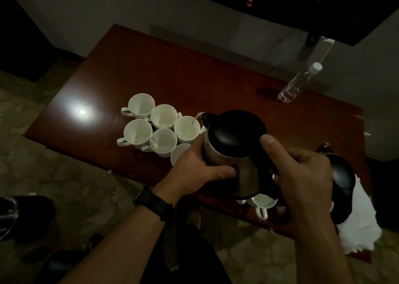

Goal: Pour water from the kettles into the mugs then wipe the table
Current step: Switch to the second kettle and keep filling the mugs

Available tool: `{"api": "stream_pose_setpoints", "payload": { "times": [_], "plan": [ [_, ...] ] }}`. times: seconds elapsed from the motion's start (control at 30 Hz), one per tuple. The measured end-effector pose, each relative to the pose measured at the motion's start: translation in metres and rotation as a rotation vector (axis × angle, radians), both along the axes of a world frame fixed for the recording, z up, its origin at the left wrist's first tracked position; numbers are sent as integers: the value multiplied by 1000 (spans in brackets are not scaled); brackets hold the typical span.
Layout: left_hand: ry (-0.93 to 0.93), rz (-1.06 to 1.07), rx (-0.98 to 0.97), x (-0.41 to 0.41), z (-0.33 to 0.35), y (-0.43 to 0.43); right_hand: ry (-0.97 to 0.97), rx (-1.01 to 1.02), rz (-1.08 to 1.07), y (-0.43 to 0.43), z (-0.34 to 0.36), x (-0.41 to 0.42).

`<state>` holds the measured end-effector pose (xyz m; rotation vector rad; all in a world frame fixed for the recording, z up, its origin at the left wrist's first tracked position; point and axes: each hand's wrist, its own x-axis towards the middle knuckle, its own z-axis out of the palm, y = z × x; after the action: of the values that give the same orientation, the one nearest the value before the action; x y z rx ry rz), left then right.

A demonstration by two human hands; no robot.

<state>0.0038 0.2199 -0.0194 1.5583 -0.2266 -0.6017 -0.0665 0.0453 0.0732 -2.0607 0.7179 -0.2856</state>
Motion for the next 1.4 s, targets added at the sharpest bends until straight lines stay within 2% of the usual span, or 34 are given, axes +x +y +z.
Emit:
{"api": "stream_pose_setpoints", "payload": {
  "times": [0.6, 1.4],
  "plan": [
    [13, -11, 55, 3, -1, 3, 10, 29, 4, 1, 1, 3],
    [37, -24, 33, 6, -6, 4, 6, 23, 18, 0, 3, 6]
  ]
}}
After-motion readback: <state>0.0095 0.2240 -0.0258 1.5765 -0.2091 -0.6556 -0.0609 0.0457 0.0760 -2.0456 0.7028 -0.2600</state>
